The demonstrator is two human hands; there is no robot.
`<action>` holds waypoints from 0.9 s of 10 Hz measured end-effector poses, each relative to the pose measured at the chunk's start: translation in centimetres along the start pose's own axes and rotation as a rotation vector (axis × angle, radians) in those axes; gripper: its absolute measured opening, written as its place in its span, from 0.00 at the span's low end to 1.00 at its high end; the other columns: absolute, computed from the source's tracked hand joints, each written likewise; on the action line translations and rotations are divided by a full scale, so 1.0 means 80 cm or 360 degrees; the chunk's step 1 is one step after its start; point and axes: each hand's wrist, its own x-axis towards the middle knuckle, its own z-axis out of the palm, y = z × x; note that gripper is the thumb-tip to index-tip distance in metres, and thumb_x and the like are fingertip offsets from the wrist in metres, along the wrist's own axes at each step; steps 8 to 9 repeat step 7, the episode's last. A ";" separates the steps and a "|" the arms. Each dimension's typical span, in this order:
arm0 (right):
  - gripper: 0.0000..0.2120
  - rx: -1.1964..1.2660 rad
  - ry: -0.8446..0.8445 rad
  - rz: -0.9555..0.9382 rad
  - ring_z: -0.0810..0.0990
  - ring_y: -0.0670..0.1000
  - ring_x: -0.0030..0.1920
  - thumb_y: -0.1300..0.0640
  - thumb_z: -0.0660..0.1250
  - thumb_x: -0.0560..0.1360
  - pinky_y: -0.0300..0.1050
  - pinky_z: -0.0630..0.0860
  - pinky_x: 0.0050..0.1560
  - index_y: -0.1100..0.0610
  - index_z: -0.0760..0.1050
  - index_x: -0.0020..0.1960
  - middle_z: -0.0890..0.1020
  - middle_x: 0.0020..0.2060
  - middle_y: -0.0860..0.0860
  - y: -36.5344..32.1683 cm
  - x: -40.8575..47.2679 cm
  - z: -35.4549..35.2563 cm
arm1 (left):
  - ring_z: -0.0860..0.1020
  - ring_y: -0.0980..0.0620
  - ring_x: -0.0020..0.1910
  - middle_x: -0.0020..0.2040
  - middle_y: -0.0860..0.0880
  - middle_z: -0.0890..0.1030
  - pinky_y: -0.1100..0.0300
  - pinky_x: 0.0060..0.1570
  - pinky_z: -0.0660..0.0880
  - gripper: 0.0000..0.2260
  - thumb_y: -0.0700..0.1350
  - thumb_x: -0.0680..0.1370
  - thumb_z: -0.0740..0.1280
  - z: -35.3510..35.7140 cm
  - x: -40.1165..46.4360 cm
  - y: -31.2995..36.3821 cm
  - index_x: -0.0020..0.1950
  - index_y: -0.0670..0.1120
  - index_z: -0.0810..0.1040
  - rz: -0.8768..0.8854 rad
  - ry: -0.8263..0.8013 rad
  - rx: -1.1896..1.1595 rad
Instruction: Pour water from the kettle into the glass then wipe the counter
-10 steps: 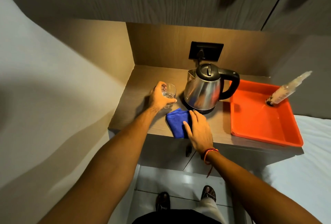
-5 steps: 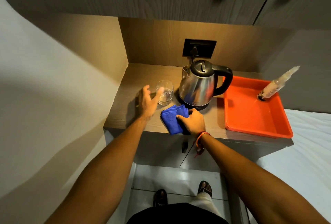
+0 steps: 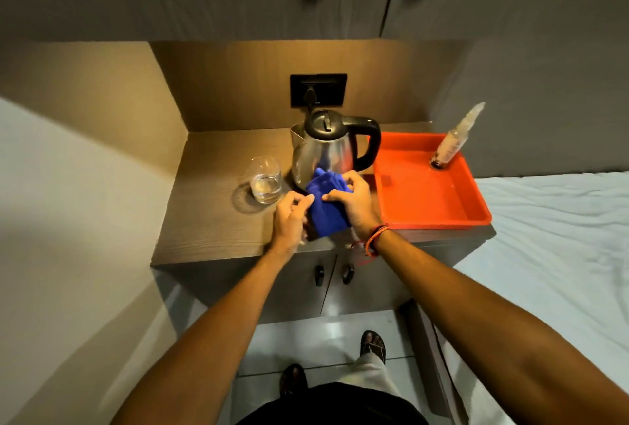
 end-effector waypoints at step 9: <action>0.20 -0.1407 0.0197 0.0026 0.75 0.64 0.64 0.57 0.61 0.80 0.60 0.70 0.67 0.63 0.68 0.70 0.76 0.65 0.64 -0.004 0.050 -0.210 | 0.77 0.42 0.53 0.53 0.44 0.77 0.46 0.51 0.76 0.08 0.45 0.74 0.66 0.174 0.020 0.086 0.51 0.45 0.76 0.0510 -0.0450 0.1429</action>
